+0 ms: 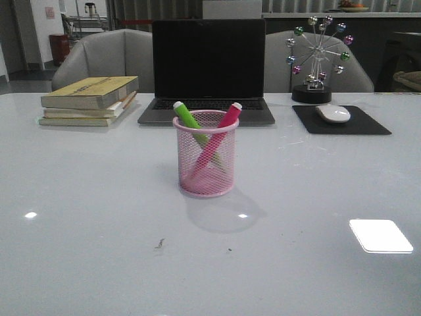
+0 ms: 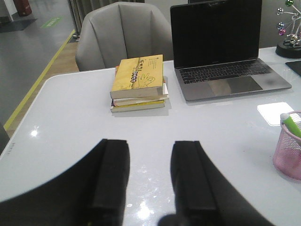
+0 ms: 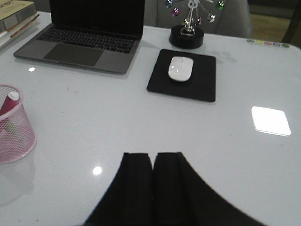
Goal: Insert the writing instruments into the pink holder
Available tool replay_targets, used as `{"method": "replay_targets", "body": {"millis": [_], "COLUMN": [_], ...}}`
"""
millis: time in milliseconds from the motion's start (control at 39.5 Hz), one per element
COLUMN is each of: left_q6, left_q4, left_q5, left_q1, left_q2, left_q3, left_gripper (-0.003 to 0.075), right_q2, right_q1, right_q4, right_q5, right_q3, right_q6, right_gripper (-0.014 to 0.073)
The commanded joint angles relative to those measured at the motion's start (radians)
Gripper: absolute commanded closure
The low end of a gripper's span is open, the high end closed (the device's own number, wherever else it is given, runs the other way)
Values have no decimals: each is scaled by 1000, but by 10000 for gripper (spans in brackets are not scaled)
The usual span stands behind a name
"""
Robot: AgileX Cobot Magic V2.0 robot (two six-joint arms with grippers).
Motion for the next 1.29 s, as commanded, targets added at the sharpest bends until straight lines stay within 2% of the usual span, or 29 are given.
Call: {"method": "replay_targets", "body": {"millis": [0,152,304,532,684,1064,1267], "left_q6": [-1,-1,-1,-1,-1,-1,-1], "left_q4": [-2,-2,-2,-2,-2,-2,-2], "left_q5": [-77,-77,-77,-77,-77,-78,-78], "left_q1": [1,1,1,1,1,1,1], "left_q2": [1,1,1,1,1,1,1], "left_q3": [-30,-30,-30,-30,-30,-30,-30], "left_gripper": [407,407,407,407,407,407,407], "right_q2": [-49,-122,-247,-521,-639,-653,-653], "right_q1": [-7,-7,-7,-7,-7,-7,-7], "right_q4": [-137,-308,-425,-412,-411,-402,-402], "right_q5": [-75,-74,-76,-76,-75,-140,-129], "right_q3": [-29,-13,56,261,362,488,492], "right_q6": [145,304,411,421,422,430,441], "right_gripper": [543,543,543,543,543,543,543]}}
